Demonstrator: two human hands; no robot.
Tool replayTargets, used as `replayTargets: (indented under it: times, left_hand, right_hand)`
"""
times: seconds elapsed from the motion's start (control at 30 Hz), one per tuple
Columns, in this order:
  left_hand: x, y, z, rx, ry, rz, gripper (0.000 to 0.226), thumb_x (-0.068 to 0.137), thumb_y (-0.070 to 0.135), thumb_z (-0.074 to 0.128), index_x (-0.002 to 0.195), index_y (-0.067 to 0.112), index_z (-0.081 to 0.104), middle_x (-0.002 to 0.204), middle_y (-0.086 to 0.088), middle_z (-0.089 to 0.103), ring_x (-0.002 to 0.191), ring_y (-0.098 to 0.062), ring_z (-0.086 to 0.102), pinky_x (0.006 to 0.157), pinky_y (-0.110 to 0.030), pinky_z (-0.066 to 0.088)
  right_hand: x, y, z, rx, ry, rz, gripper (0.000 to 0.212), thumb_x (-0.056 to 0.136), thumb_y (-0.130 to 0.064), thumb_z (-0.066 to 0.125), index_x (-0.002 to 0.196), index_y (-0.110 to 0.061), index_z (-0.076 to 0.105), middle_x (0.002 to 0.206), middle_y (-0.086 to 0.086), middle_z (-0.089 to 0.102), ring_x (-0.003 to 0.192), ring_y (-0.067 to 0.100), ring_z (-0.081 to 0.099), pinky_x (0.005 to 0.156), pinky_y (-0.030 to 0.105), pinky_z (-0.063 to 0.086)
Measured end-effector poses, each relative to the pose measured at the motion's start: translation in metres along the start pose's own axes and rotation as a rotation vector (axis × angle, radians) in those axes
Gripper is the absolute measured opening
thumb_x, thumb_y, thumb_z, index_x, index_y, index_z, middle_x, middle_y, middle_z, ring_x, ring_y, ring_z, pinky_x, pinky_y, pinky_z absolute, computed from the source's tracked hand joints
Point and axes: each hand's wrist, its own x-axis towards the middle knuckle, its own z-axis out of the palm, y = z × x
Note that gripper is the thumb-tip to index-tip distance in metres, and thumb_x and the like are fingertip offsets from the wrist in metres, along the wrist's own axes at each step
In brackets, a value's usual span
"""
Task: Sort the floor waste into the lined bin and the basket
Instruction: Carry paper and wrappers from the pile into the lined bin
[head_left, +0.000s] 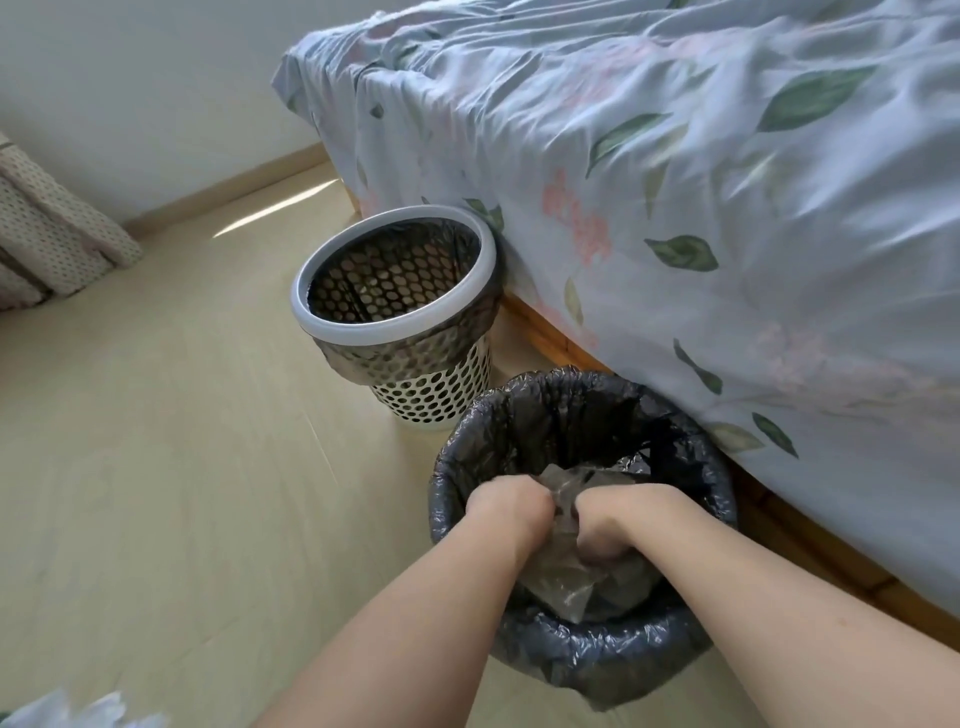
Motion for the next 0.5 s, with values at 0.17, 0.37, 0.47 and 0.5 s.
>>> replayTargets:
  times: [0.17, 0.37, 0.47, 0.5]
  left_hand:
    - [-0.039, -0.018, -0.032, 0.036, 0.220, 0.074, 0.025, 0.089, 0.000, 0.045, 0.106, 0.004, 0.063, 0.106, -0.016, 0.064, 0.096, -0.035, 0.063, 0.071, -0.036, 0.047]
    - [-0.094, -0.066, -0.049, -0.046, 0.605, 0.104, 0.009, 0.092, 0.007, 0.044, 0.091, 0.012, 0.051, 0.093, -0.009, 0.058, 0.087, -0.029, 0.059, 0.067, -0.032, 0.040]
    - [-0.139, -0.105, -0.040, -0.089, 0.704, 0.028, 0.010, 0.091, 0.006, 0.042, 0.086, 0.014, 0.046, 0.090, -0.007, 0.056, 0.087, -0.029, 0.058, 0.066, -0.032, 0.040]
    - [-0.156, -0.120, -0.034, -0.091, 0.729, -0.009, 0.008, 0.093, 0.008, 0.042, 0.090, 0.013, 0.049, 0.094, -0.009, 0.057, 0.089, -0.030, 0.058, 0.067, -0.033, 0.039]
  right_hand:
    - [-0.035, -0.006, -0.023, 0.072, 0.117, -0.039, 0.013, 0.088, -0.022, 0.053, 0.095, -0.014, 0.061, 0.087, 0.002, 0.059, 0.075, 0.018, 0.057, 0.060, 0.028, 0.046]
    - [-0.083, -0.032, -0.044, 0.096, 0.343, -0.108, 0.024, 0.092, -0.018, 0.048, 0.110, -0.010, 0.061, 0.107, 0.005, 0.063, 0.092, 0.023, 0.060, 0.072, 0.028, 0.051]
    - [-0.111, -0.073, -0.056, 0.110, 0.477, -0.213, 0.031, 0.094, -0.016, 0.047, 0.122, -0.014, 0.061, 0.120, 0.005, 0.062, 0.107, 0.023, 0.059, 0.090, 0.030, 0.050]
    - [-0.119, -0.092, -0.058, 0.113, 0.506, -0.250, 0.031, 0.094, -0.015, 0.048, 0.122, -0.014, 0.061, 0.120, 0.005, 0.062, 0.107, 0.023, 0.059, 0.090, 0.030, 0.050]
